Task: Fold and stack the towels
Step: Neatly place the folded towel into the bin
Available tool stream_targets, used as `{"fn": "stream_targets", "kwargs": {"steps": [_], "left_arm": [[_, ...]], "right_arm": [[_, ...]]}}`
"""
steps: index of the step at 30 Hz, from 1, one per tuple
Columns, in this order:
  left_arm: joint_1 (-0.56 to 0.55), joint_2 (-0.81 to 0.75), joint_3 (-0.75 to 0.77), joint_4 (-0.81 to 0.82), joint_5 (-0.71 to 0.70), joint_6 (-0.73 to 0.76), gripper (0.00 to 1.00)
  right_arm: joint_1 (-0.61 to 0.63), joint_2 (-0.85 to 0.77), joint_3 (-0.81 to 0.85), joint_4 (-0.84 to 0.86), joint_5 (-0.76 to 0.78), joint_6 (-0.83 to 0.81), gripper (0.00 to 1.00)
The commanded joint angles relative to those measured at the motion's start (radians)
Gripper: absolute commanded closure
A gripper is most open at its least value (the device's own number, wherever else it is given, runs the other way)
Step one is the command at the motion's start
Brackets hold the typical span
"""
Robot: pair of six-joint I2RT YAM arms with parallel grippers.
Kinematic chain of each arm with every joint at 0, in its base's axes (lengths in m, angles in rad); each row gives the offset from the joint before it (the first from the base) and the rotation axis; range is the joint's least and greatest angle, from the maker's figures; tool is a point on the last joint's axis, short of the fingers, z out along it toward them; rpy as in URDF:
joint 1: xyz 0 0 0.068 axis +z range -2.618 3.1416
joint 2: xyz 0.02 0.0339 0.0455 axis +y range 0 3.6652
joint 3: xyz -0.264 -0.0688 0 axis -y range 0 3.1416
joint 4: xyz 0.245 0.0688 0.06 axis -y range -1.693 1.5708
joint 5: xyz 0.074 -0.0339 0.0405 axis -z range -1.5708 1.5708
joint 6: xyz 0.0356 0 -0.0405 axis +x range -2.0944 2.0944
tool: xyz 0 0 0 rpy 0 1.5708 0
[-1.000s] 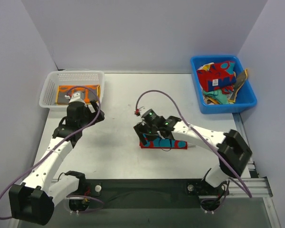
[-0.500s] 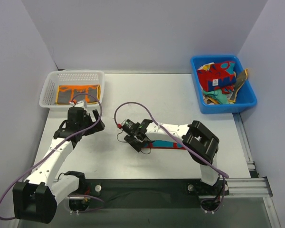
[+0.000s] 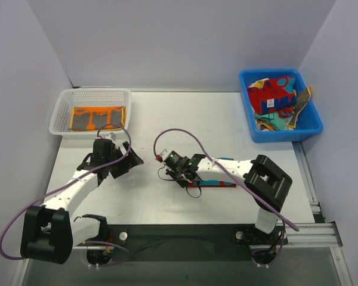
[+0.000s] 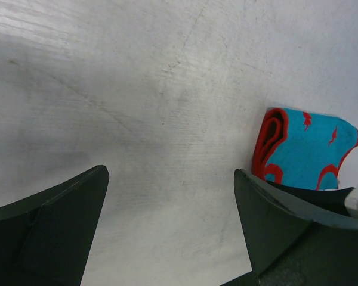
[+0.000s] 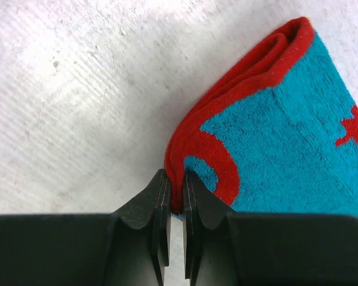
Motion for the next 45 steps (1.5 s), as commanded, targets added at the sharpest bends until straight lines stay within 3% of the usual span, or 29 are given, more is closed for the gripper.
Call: {"fn": "stream_targets", "kwargs": {"steps": [1,5,11,17,23,25,26,29,32,33,35,36,39,42,45], "left_arm": [[-0.04,0.036,-0.029,0.2,0.082,-0.165,0.03],[-0.183,0.11,0.017,0.271,0.01,-0.248,0.03],[-0.327,0.268,0.068,0.398,-0.027,-0.325,0.03],[-0.411,0.357,0.078,0.507,-0.059,-0.371,0.02],[-0.462,0.444,0.094,0.507,-0.125,-0.368,0.05],[-0.462,0.461,0.075,0.516,-0.138,-0.379,0.11],[-0.464,0.464,0.062,0.529,-0.158,-0.38,0.24],[-0.462,0.469,0.06,0.526,-0.19,-0.339,0.42],[-0.456,0.463,0.075,0.51,-0.213,-0.279,0.69],[-0.453,0.461,0.092,0.504,-0.214,-0.259,0.86],[-0.441,0.458,0.118,0.474,-0.219,-0.188,0.98],[-0.434,0.455,0.15,0.458,-0.219,-0.161,1.0],[-0.382,0.451,0.242,0.382,-0.199,-0.055,1.0],[-0.307,0.458,0.334,0.288,-0.179,0.057,1.0],[-0.225,0.484,0.482,0.136,-0.188,0.172,1.0]], "right_arm": [[-0.036,-0.144,-0.101,0.177,-0.093,0.021,1.0],[-0.073,-0.218,-0.24,0.43,-0.202,0.066,1.0],[-0.109,-0.261,-0.326,0.624,-0.273,0.125,1.0],[-0.119,-0.246,-0.354,0.695,-0.306,0.15,1.0],[-0.118,-0.226,-0.363,0.735,-0.319,0.17,1.0],[-0.116,-0.223,-0.363,0.738,-0.317,0.17,1.0],[-0.118,-0.221,-0.368,0.739,-0.316,0.17,1.0],[-0.116,-0.21,-0.369,0.741,-0.31,0.172,1.0],[-0.116,-0.198,-0.368,0.747,-0.311,0.176,1.0],[-0.116,-0.196,-0.362,0.747,-0.313,0.176,1.0],[-0.116,-0.2,-0.357,0.739,-0.319,0.175,0.81],[-0.116,-0.204,-0.356,0.735,-0.32,0.175,0.57],[-0.119,-0.245,-0.357,0.704,-0.3,0.17,0.25],[-0.124,-0.302,-0.365,0.655,-0.271,0.159,0.13],[-0.127,-0.365,-0.369,0.595,-0.247,0.14,0.11]]}}
